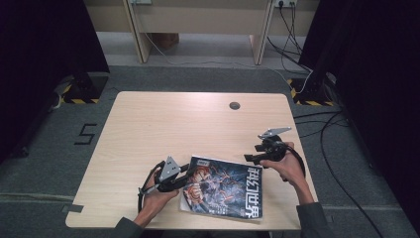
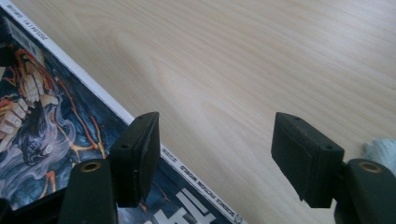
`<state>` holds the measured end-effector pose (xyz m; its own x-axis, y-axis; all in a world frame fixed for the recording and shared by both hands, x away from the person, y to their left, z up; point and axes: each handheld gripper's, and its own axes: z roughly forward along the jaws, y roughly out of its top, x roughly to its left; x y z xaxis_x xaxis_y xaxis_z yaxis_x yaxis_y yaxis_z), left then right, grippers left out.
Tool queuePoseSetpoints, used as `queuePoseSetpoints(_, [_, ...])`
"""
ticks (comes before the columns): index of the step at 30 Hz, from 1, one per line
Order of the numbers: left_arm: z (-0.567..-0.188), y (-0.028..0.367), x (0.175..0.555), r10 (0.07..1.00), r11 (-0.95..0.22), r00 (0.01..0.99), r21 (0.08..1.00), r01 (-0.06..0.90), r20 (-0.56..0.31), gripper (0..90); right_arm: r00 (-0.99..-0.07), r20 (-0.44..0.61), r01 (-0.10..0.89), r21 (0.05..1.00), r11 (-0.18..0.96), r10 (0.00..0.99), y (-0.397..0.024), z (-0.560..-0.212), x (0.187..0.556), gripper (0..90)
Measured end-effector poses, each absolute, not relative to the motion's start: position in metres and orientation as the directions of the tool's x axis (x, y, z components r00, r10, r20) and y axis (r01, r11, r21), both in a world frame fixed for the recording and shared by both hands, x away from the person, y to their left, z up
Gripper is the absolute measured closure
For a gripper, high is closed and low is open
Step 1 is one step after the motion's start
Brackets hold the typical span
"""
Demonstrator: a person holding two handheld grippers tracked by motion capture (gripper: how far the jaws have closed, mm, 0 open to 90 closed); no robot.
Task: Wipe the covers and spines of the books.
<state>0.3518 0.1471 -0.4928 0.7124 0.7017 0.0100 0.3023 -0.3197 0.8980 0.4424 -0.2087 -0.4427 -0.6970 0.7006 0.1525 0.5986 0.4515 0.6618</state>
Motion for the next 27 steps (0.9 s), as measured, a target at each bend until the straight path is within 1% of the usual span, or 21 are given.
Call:
queuePoseSetpoints(5, [-0.493,0.147,0.352,0.701,-0.319,0.713,0.899,0.300,0.011,72.3,-0.726,0.150,0.575,0.669,0.471,0.671,-0.195,-0.444,0.440,31.6])
queuePoseSetpoints(9, [-0.493,0.147,0.352,0.700,-0.317,0.714,0.900,0.298,0.011,72.3,-0.734,0.144,0.566,0.670,0.480,0.664,-0.185,-0.445,0.439,28.0])
queuePoseSetpoints(13, [-0.492,0.147,0.351,0.696,-0.317,0.718,0.903,0.290,0.014,72.4,-0.760,0.135,0.541,0.675,0.502,0.636,-0.174,-0.447,0.438,26.0])
queuePoseSetpoints(23, [-0.489,0.146,0.350,0.683,-0.325,0.729,0.910,0.259,0.036,72.6,-0.801,0.141,0.515,0.659,0.549,0.582,-0.152,-0.456,0.435,25.9])
queuePoseSetpoints(27, [-0.488,0.145,0.349,0.676,-0.325,0.735,0.913,0.244,0.044,72.9,-0.819,0.149,0.501,0.655,0.565,0.554,-0.149,-0.459,0.435,28.4])
